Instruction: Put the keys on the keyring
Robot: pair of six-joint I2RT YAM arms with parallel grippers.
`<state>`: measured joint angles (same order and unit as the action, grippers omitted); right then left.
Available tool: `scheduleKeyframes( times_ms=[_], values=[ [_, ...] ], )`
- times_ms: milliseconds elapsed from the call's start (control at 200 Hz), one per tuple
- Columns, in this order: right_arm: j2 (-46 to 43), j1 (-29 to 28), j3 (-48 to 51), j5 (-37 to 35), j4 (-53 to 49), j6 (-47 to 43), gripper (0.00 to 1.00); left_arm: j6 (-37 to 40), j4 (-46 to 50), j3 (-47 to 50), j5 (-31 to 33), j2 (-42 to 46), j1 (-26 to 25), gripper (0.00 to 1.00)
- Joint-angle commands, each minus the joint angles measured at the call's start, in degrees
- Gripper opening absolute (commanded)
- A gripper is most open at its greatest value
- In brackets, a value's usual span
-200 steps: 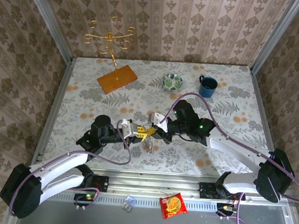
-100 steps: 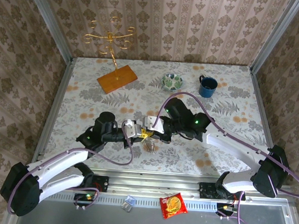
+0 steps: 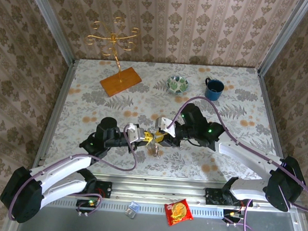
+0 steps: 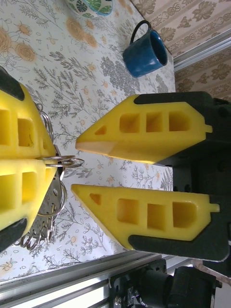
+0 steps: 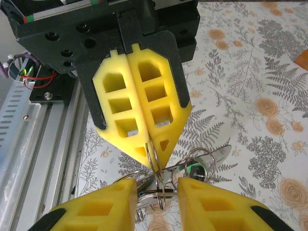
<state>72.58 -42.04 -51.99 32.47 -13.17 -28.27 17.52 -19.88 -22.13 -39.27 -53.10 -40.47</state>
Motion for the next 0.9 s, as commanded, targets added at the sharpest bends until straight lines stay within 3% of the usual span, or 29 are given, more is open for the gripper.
scheduleKeyframes(
  times_ms=[0, 250, 380, 425, 545, 895],
  values=[
    [0.0, -0.2, 0.5, 2.3, 3.0, 0.8, 0.29, -1.9, -4.8, 0.1, -2.6, 0.7, -0.1, 0.00],
    [1.4, -0.3, 0.2, 3.9, 4.6, 1.1, 0.19, -3.4, -8.2, 0.8, -4.0, 0.1, -0.1, 0.00],
    [2.1, -0.3, -0.6, 5.3, 4.8, 1.3, 0.00, -3.8, -9.4, 1.0, -3.6, 0.3, -0.1, 0.00],
    [2.0, -0.3, -0.7, 5.7, 4.8, 1.1, 0.00, -3.7, -9.3, 1.0, -2.4, 0.4, -0.1, 0.00],
    [1.6, -0.3, -1.7, 4.7, 2.3, -0.8, 0.00, -2.7, -7.8, 1.6, 0.8, 1.7, -0.1, 0.21],
    [4.7, -3.9, -11.3, -5.6, -15.2, -10.9, 0.00, 3.7, 6.6, -3.2, 3.5, 2.5, -0.2, 0.21]
  ],
)
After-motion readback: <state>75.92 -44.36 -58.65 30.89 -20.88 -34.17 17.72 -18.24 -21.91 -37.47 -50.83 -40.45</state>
